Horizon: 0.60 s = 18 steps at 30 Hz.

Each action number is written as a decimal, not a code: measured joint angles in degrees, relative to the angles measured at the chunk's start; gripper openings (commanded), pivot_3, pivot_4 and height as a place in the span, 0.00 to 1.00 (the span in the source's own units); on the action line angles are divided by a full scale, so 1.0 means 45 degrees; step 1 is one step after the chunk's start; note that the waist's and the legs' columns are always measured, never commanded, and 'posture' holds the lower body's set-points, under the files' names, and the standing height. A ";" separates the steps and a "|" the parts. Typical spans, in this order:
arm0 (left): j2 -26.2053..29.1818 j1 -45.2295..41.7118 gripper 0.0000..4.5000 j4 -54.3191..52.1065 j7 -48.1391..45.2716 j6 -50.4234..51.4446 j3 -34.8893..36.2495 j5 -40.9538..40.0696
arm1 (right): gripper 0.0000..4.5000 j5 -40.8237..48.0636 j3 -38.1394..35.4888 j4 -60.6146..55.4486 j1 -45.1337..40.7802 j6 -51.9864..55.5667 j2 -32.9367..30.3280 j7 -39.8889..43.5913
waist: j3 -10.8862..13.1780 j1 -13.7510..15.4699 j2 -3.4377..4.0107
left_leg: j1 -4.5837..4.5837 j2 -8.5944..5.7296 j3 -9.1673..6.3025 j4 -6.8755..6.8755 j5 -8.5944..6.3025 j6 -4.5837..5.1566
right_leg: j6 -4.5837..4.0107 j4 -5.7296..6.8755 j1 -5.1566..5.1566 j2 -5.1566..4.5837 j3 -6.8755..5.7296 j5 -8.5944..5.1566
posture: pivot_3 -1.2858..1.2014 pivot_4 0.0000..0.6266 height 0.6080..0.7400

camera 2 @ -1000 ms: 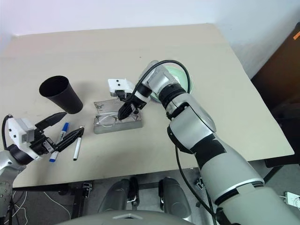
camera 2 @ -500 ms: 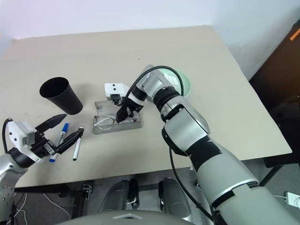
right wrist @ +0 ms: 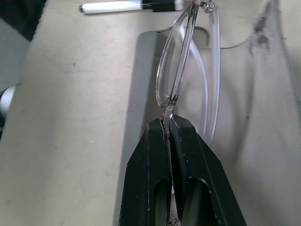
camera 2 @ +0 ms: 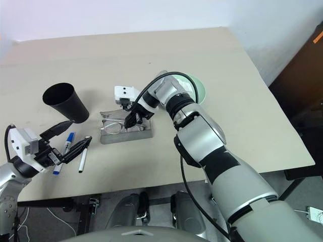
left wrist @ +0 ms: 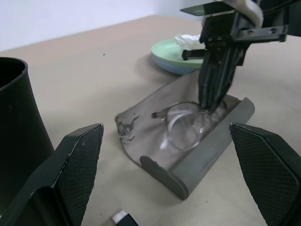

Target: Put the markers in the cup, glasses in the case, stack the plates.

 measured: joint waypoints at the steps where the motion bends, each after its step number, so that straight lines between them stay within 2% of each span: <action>1: 0.0000 0.0000 1.00 0.0004 -0.0022 -0.0019 0.0000 0.0005 | 0.01 -0.0023 -0.0043 0.0015 0.0000 0.0041 0.0002 -0.0067 | 0.0000 0.0000 0.0000 | -0.0003 0.0000 0.0000 0.0000 0.0000 0.0000 | 0.0000 -0.0002 -0.0002 0.0000 0.0000 0.0000 | 0.52 0.24 0.81; 9: -0.0025 0.0140 1.00 0.0027 -0.0211 -0.0298 -0.0103 0.0246 | 0.01 -0.0641 0.0084 0.0069 0.0003 -0.0246 0.0030 -0.0592 | 0.0000 0.0000 0.0000 | -0.0007 0.0000 0.0001 -0.0001 0.0000 0.0000 | 0.0000 -0.0006 -0.0003 -0.0001 0.0000 0.0000 | 0.52 0.24 0.81; 18: -0.0131 0.0146 1.00 0.0379 -0.0265 -0.0508 -0.0305 0.0276 | 0.01 -0.1062 0.0238 0.0017 0.0010 -0.0717 0.0069 -0.0086 | -0.0001 0.0018 -0.0002 | -0.0006 -0.0002 0.0002 -0.0002 0.0000 0.0001 | 0.0000 -0.0007 0.0000 -0.0007 -0.0001 0.0000 | 0.52 0.24 0.81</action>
